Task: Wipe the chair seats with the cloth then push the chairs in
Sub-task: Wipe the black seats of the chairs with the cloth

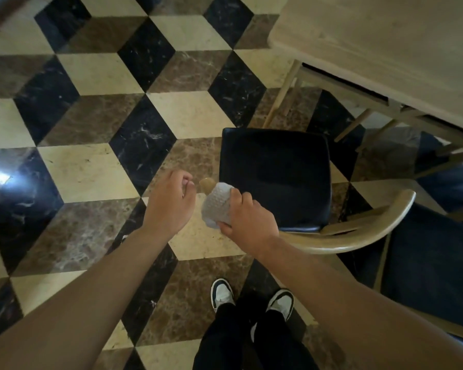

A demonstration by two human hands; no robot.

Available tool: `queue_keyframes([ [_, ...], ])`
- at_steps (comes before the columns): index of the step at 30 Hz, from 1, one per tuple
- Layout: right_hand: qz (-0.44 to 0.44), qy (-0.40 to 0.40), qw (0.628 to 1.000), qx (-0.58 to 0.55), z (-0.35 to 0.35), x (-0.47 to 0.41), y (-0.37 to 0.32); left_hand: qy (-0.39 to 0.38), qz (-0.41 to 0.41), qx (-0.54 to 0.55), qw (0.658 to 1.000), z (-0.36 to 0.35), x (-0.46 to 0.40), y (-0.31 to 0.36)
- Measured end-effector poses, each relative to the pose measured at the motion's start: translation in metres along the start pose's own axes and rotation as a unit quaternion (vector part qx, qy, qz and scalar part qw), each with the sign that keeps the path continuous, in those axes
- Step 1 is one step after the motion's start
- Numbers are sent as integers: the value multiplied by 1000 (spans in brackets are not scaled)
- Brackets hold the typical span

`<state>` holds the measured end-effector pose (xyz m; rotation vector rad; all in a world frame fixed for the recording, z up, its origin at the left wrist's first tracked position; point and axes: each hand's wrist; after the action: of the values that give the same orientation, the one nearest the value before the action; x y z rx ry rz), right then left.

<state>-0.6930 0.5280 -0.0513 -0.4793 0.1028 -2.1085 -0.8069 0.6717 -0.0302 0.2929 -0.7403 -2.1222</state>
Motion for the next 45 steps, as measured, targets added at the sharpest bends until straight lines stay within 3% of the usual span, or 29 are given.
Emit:
queue_keyframes([
  [10, -13, 39, 997, -73, -7, -45, -41, -2, 5, 13, 1000, 0, -1, -1],
  [13, 32, 52, 995, -81, -3, -63, -48, -1, 14, 3, 1000, 5, -3, -5],
  [15, 29, 66, 988, -140, 6, -71, -47, 0, 6, 14, 1000, 7, -8, -4],
  [18, -42, 118, 955, -268, 28, -83, -35, 14, -19, 2, 1000, 11, -19, 6],
  [22, -124, 214, 898, -364, 60, -63, 23, -54, -81, 14, 995, -12, -26, 57],
  [25, -155, 271, 867, -387, 79, -16, 92, -98, -179, -14, 979, -50, -17, 116],
  [29, -253, 346, 809, -402, 90, 60, 173, -151, -180, 58, 970, -108, 18, 198],
  [35, -336, 408, 728, -436, 101, 193, 283, -257, -261, 70, 928, -184, 95, 314],
  [42, -389, 449, 694, -406, 89, 347, 391, -302, -362, -6, 882, -254, 194, 416],
  [45, -409, 438, 698, -392, 82, 412, 433, -313, -355, -29, 881, -276, 231, 452],
])
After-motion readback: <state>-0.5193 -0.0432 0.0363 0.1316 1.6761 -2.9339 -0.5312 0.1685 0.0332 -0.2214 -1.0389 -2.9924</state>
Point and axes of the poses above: each hand's wrist, its own x-axis away from the middle knuckle, its own z-axis out of the back of the hand, y = z × x, and after that the axes turned 2 degrees about y, right-handed
